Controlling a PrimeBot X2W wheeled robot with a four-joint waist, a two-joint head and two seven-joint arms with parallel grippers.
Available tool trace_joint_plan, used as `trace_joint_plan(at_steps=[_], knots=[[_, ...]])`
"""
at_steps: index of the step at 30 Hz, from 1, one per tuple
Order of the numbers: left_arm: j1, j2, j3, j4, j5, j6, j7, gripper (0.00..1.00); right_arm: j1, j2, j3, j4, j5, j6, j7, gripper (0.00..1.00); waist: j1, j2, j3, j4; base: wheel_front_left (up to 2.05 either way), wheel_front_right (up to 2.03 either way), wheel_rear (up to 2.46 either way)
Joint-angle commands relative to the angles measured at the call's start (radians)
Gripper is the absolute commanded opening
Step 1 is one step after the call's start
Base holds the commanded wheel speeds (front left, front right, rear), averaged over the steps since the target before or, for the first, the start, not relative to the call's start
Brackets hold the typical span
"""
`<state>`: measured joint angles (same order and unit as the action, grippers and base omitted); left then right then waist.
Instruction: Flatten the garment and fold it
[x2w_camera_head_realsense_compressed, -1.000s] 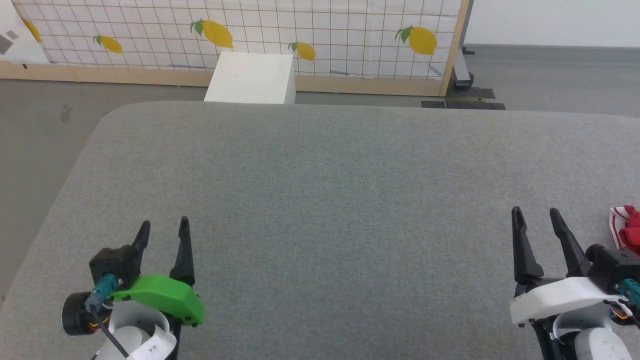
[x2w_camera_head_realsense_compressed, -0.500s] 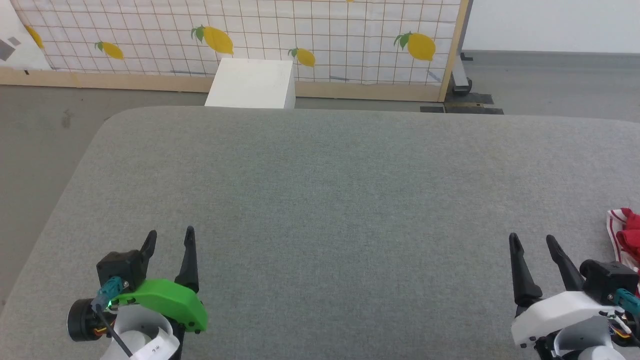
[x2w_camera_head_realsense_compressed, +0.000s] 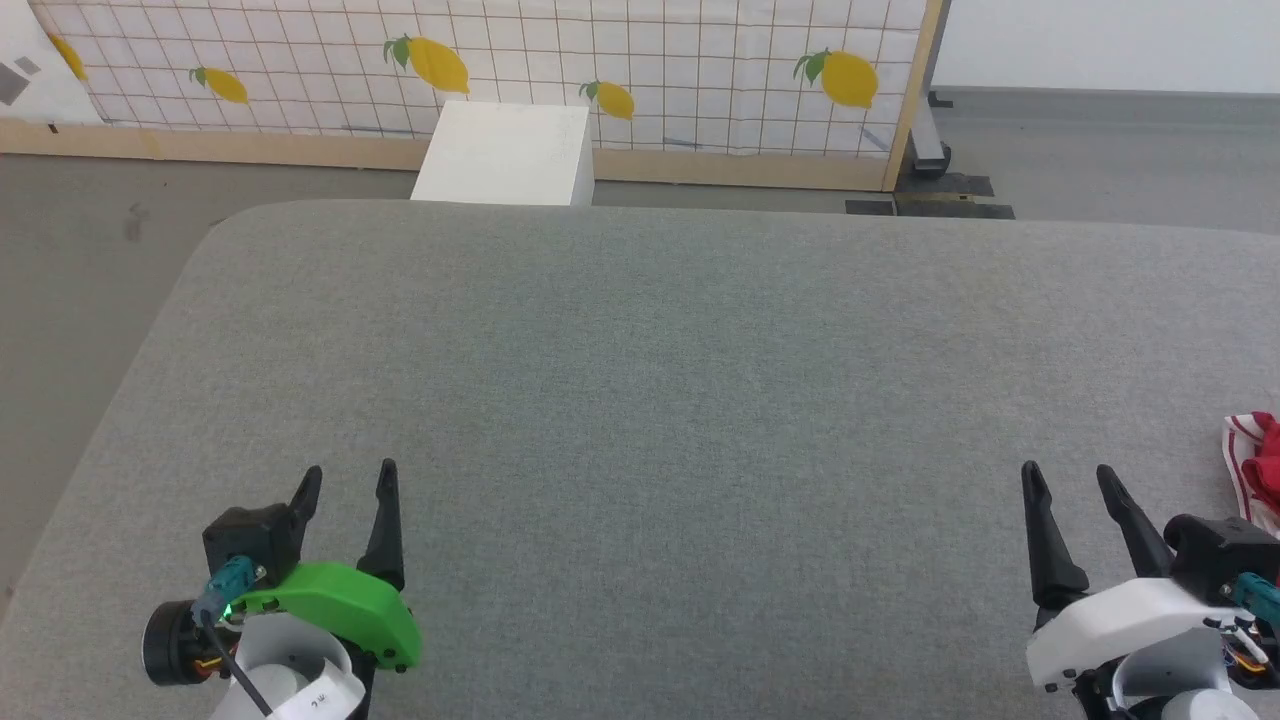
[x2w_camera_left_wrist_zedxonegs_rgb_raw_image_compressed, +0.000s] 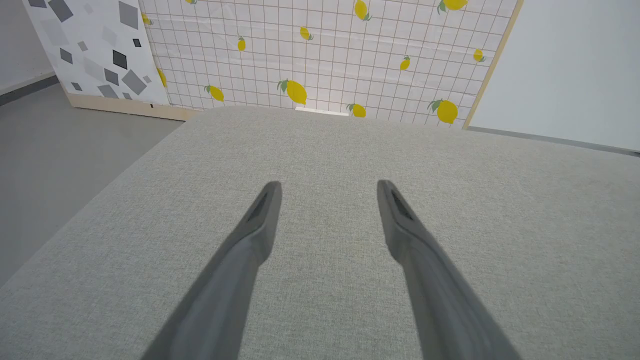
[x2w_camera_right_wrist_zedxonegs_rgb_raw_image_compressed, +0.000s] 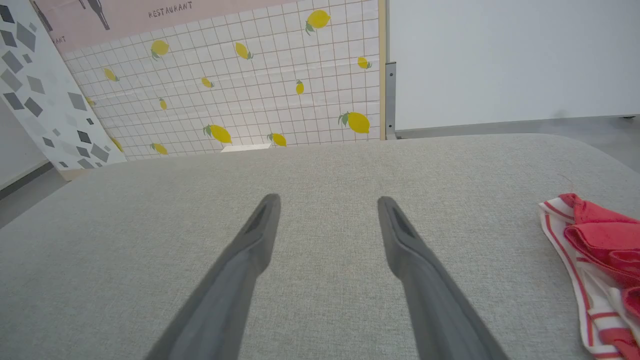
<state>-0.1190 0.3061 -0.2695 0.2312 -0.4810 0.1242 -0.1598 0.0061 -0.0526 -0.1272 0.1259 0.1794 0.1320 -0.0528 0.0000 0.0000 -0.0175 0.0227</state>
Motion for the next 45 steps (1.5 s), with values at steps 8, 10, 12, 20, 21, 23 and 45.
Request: trace_joint_plan(at_steps=[8, 10, 12, 20, 21, 23, 45], knots=[[-0.016, 0.003, -0.011, 0.009, 0.007, 0.003, -0.01, 1.0, -0.001, 0.002, 0.001, -0.009, -0.003, -0.001, 0.005, 1.0, 0.0, 0.0, 0.007, 0.003, 0.0, 0.0, 0.0], [-0.017, 0.003, -0.011, 0.01, 0.005, 0.003, -0.011, 1.0, -0.002, 0.002, 0.002, -0.008, -0.003, -0.001, 0.005, 1.0, 0.0, 0.0, 0.006, 0.002, 0.0, 0.0, 0.0], [-0.018, 0.004, -0.012, 0.012, 0.003, 0.002, -0.012, 1.0, -0.002, 0.002, 0.003, -0.008, -0.002, -0.001, 0.006, 1.0, 0.0, 0.0, 0.006, 0.002, 0.0, 0.0, 0.0], [-0.021, 0.004, -0.018, 0.012, 0.0, 0.005, -0.014, 1.0, -0.006, 0.002, 0.003, -0.002, -0.001, -0.001, 0.005, 1.0, 0.0, 0.0, 0.007, 0.002, 0.0, 0.0, 0.0], [-0.022, 0.004, -0.019, 0.012, 0.0, 0.005, -0.013, 1.0, -0.007, 0.002, 0.003, -0.002, -0.002, -0.001, 0.005, 1.0, 0.0, 0.0, 0.007, 0.003, 0.0, 0.0, 0.0], [-0.023, 0.005, -0.021, 0.013, 0.0, 0.005, -0.014, 1.0, -0.007, 0.002, 0.003, 0.0, -0.001, -0.001, 0.006, 1.0, 0.0, 0.0, 0.007, 0.003, 0.0, 0.0, 0.0], [-0.013, 0.006, -0.033, 0.018, -0.002, 0.003, -0.009, 0.0, -0.001, 0.0, 0.004, 0.006, 0.001, 0.0, 0.006, 0.0, 0.0, 0.0, 0.001, 0.002, 0.0, 0.0, 0.0]])
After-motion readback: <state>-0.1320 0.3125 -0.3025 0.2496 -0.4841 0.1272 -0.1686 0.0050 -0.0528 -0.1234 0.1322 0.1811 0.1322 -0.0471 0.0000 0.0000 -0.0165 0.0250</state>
